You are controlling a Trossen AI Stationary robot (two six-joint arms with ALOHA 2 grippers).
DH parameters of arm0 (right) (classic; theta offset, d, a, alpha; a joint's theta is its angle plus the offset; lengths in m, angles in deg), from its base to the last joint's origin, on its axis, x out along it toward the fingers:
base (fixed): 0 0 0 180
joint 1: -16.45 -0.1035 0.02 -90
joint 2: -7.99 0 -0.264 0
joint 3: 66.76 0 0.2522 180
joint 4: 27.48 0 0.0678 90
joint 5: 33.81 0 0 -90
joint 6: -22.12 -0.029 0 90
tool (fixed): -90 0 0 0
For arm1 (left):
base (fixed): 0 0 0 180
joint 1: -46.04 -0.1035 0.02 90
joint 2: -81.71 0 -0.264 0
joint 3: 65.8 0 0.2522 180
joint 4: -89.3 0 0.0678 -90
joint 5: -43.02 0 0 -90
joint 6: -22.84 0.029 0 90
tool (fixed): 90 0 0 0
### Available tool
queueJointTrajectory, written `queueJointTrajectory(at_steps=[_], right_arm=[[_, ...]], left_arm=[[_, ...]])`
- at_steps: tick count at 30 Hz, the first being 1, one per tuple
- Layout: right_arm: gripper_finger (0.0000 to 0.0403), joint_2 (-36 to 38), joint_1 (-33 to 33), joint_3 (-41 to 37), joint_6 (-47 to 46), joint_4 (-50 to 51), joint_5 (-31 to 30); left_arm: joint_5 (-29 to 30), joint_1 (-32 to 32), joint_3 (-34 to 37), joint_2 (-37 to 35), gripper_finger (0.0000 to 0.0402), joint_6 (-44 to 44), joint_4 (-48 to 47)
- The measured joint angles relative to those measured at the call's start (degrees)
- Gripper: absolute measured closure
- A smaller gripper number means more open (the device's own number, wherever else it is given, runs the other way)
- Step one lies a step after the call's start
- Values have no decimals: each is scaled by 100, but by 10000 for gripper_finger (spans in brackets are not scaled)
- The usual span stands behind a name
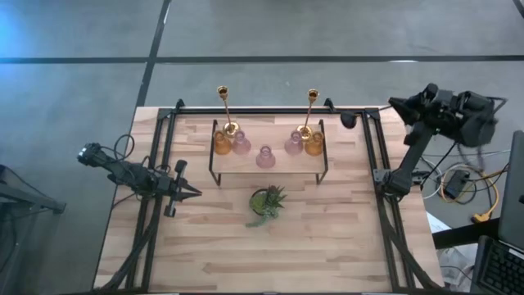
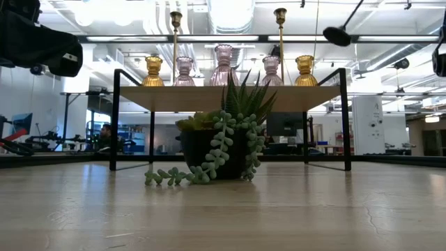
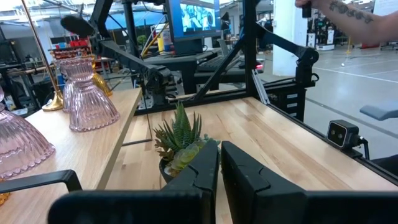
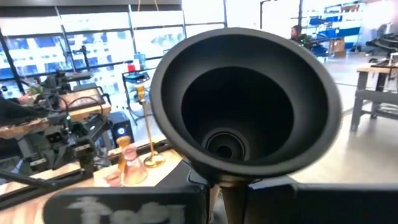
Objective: Pick & Place candle stick holders
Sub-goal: Put the black candle holder on the shelf
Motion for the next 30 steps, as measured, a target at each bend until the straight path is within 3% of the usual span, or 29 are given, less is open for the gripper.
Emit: queueJointTrajectory(at_steps=[4,10,14,17,21,25,30], right_arm=[[394,-228,0,427,1504,-1181,-15],[394,-557,0,849,4680,-3757,-18],[394,-743,-2,1025,6125,-4958,-11],[394,-837,0,1148,6657,-5334,-12],[394,-1061,0,1265,6709,-5432,18],[394,-1448,0,1292,6746,-5566,549],[394,-2251,-5,1526,7719,-6839,672]], left_arm=[[1,0,0,0,376,0,0],[0,0,0,0,376,0,0],[1,0,0,0,376,0,0],[1,0,0,0,376,0,0],[1,0,0,0,376,0,0],[1,0,0,0,376,0,0],[1,0,0,0,376,0,0]])
